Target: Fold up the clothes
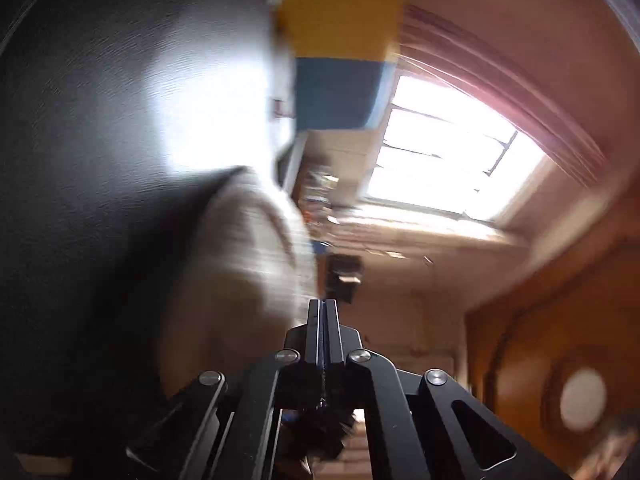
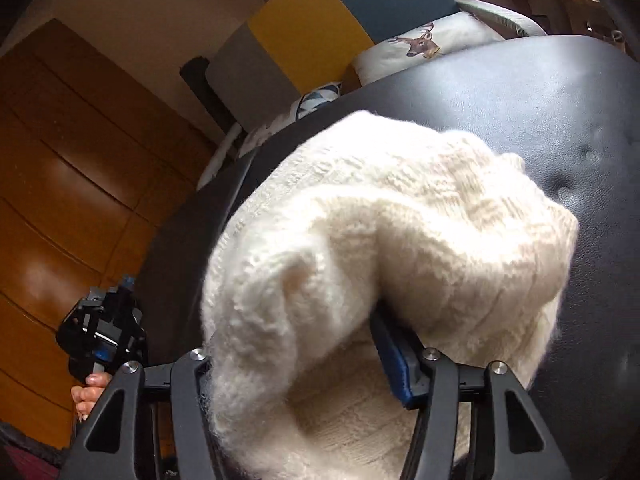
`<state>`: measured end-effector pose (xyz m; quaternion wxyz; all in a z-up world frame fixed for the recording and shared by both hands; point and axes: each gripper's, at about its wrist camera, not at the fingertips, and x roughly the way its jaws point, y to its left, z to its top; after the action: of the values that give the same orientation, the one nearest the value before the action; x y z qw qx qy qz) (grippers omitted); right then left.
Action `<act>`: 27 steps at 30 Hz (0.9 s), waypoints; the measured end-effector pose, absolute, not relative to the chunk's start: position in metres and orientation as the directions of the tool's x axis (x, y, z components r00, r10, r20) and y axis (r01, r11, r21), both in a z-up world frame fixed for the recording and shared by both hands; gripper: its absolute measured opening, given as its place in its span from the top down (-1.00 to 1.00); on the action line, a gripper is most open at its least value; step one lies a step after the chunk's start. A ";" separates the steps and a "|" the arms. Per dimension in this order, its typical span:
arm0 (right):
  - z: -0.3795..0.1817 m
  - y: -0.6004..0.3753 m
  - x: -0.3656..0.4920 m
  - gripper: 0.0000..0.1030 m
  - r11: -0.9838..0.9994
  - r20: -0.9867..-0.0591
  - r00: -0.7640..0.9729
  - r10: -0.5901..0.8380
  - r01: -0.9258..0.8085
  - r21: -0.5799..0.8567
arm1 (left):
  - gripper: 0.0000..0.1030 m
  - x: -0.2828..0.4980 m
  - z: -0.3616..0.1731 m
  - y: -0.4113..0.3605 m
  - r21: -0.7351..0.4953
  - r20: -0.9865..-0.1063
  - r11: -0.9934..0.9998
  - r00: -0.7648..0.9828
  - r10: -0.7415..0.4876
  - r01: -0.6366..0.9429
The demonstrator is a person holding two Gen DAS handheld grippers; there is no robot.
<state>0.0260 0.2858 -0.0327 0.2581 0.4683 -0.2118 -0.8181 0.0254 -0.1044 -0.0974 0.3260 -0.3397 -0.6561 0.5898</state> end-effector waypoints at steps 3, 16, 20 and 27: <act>-0.038 0.293 0.027 -0.14 -0.753 -0.645 -0.410 -0.645 0.196 0.628 | 1.00 0.025 -0.111 -0.115 -0.993 -0.017 0.052 -0.555 0.832 0.108; -0.046 0.288 0.024 -0.20 -0.506 -0.419 -0.378 -0.826 0.166 0.846 | -0.53 0.022 -0.155 -0.084 -0.954 -0.107 0.050 -0.492 0.864 0.295; -0.049 0.284 0.031 -0.20 -0.536 -0.452 -0.373 -0.810 0.158 0.830 | -0.53 0.013 -0.152 -0.070 -0.951 -0.156 0.000 -0.480 0.863 0.310; -0.028 0.279 0.036 -0.16 -0.564 -0.446 -0.396 -0.803 0.260 0.784 | 0.64 0.008 -0.154 -0.064 -0.951 -0.201 -0.041 -0.511 0.836 0.307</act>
<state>0.0360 0.2791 -0.0282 0.3436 0.4289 -0.3163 -0.7733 0.0076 -0.0640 -0.1540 0.2304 -0.4374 -0.6530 0.5738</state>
